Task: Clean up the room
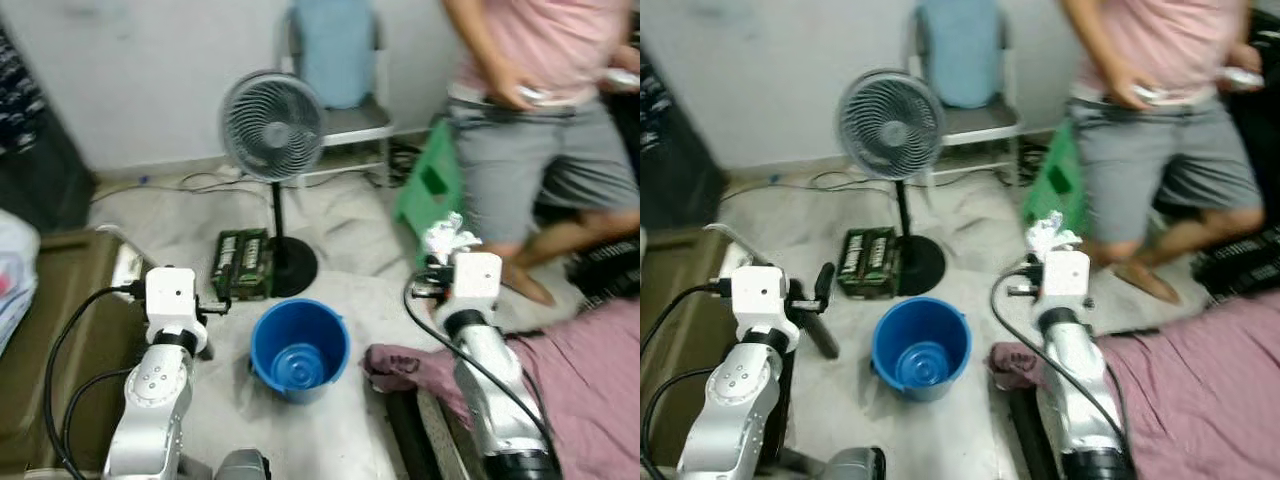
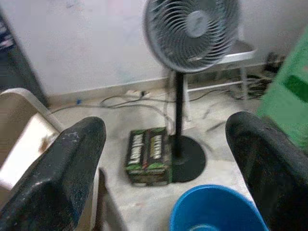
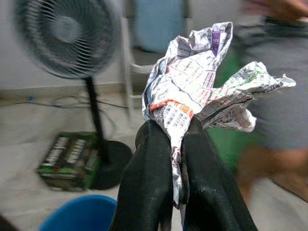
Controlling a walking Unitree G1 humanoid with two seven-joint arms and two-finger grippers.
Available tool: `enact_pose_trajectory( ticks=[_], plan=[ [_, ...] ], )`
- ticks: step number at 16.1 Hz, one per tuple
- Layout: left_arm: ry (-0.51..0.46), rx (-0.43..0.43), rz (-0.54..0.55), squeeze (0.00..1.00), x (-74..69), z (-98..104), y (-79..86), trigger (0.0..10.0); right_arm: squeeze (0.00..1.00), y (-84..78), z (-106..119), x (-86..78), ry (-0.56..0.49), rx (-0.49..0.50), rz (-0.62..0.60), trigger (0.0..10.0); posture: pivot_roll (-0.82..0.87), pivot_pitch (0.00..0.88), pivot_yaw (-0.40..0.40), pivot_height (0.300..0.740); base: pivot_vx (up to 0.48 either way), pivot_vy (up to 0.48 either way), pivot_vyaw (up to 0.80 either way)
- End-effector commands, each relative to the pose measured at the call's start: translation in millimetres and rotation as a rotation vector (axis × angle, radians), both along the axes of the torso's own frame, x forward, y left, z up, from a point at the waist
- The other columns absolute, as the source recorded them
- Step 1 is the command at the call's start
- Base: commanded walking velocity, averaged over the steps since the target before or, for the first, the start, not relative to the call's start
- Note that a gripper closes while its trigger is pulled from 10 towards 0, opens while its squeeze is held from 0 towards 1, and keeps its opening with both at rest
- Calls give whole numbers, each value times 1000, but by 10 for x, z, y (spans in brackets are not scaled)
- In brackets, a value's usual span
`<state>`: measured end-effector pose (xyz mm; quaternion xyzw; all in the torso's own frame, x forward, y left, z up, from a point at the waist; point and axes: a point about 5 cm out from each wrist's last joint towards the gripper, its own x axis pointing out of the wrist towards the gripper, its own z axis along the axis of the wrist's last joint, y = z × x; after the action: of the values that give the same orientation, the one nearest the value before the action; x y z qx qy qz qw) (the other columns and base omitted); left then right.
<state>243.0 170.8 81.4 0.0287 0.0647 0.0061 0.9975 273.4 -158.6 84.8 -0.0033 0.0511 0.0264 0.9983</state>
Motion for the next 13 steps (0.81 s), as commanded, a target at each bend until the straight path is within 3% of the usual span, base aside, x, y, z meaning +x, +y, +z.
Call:
enact_pose_trajectory(
  ticks=[1, 5, 8, 10, 13],
  plan=[
    [-7, 1, -30, 0, 16, 8, -64, 10000, 0, -39, -6, 31, 11, -8, -20, 10000, -26, 0, -31, 740, 0, 0, 800],
    [-13, -2, -20, 0, 17, 32, -50, 10000, 0, 59, 27, 121, 13, 20, -11, 10000, -14, 0, -39, 740, 0, 0, 800],
    [-5, -18, -29, 0, -1, 8, -15, 10000, 0, 24, -22, 89, 39, 63, -51, 10000, -22, 0, -43, 740, 0, 0, 800],
    [-30, -118, -112, 0, -13, 39, -70, 10000, 0, -29, -39, 59, 47, 80, -84, 10000, -28, 0, -45, 740, 0, 0, 563],
    [8, -95, -256, 0, -37, 17, -199, 10000, 0, -89, -68, 38, 60, 88, -102, 10000, -32, 0, -45, 740, 0, 0, 0]
  ],
)
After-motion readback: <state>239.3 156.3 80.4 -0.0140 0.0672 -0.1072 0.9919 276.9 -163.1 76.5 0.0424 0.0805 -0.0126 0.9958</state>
